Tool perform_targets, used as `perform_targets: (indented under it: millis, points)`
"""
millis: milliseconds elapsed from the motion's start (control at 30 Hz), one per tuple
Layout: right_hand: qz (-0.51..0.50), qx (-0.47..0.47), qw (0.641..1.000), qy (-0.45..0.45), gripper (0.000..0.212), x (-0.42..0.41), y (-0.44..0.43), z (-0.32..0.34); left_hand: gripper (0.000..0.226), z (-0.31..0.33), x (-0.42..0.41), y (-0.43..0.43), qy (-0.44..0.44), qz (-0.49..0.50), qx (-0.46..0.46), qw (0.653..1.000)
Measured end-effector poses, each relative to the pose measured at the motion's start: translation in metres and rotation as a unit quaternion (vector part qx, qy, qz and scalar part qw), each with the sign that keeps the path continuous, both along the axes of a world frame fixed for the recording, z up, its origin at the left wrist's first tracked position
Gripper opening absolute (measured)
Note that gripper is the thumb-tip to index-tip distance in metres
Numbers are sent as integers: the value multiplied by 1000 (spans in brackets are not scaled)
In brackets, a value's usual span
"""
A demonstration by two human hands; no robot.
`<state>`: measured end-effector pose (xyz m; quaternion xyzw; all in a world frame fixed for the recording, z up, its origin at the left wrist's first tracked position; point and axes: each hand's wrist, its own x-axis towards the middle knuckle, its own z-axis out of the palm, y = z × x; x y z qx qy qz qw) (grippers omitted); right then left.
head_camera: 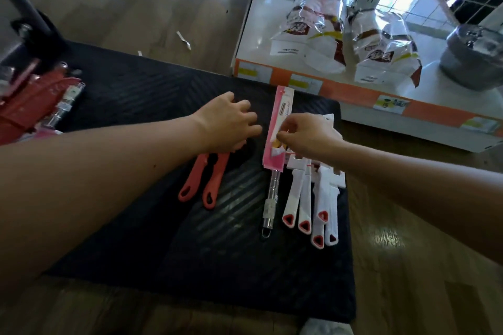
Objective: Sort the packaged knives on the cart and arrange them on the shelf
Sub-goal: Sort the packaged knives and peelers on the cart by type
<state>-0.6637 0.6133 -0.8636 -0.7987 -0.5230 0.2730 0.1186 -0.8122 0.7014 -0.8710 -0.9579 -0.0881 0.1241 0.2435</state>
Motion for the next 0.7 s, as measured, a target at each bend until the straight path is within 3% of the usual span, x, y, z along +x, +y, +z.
perform_targets:
  millis: [333, 600, 700]
  points:
    - [105, 7, 994, -42, 17, -74, 61, -3, 42, 15, -86, 35, 3, 200, 13, 980]
    - [196, 67, 978, -32, 37, -145, 106, -11, 39, 14, -159, 52, -54, 369, -41, 927]
    - [219, 74, 973, -24, 39, -177, 125, -15, 38, 24, -191, 61, -84, 443, -58, 891]
